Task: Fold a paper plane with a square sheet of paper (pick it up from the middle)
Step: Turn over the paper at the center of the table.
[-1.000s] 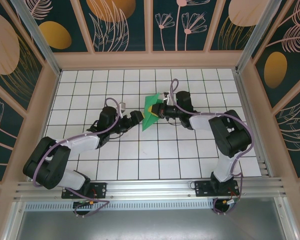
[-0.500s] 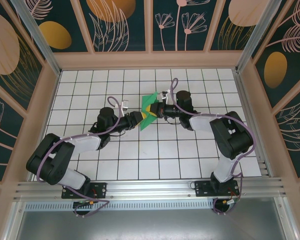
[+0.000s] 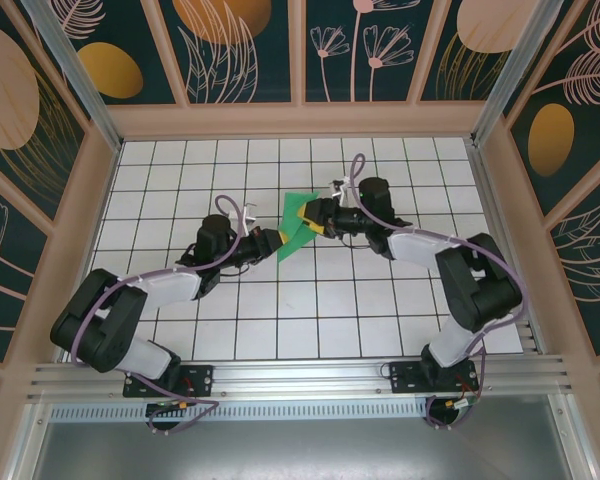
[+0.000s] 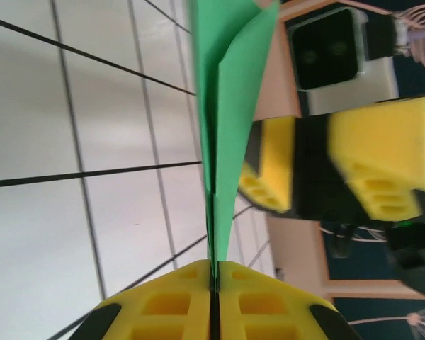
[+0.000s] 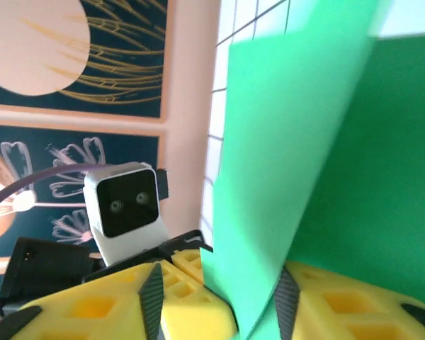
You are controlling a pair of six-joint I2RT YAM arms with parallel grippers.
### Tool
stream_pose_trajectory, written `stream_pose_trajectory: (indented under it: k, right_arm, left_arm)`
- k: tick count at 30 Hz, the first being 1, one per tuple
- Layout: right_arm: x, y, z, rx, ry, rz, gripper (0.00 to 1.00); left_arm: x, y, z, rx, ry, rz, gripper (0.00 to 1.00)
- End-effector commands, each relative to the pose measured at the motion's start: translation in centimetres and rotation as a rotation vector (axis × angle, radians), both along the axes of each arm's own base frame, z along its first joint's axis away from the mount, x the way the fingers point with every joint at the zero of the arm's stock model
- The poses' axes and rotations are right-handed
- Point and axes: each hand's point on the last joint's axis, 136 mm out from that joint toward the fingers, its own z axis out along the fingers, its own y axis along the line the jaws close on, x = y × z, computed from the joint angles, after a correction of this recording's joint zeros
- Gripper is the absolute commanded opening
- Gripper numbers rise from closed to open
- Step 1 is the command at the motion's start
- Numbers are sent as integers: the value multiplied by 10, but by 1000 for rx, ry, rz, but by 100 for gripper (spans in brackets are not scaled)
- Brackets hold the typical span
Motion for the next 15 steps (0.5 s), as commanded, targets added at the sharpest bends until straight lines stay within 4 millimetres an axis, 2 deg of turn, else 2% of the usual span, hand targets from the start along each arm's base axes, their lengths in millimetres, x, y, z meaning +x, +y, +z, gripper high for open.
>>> stream_pose_trajectory:
  k: [1, 4, 7, 12, 13, 15]
  right_arm:
    - [17, -38, -9, -192, -63, -154, 62]
    - [23, -65, -21, -318, -98, -262, 75]
    - [27, -83, -31, -411, -112, -330, 81]
    - [31, -101, -43, -496, -130, -408, 82]
    - [32, -105, -45, -505, -131, -422, 82]
    - [32, -108, -49, -521, -129, -439, 82]
  left_arm:
    - [13, 24, -19, 259, -21, 74, 11]
    - [23, 59, -36, 530, 1, 162, 10]
    - [28, 92, -39, 751, 20, 243, 9]
    - [31, 142, -35, 1126, 42, 370, 7]
    - [34, 148, -28, 1191, 34, 395, 8]
    - [35, 154, -28, 1308, 40, 406, 8]
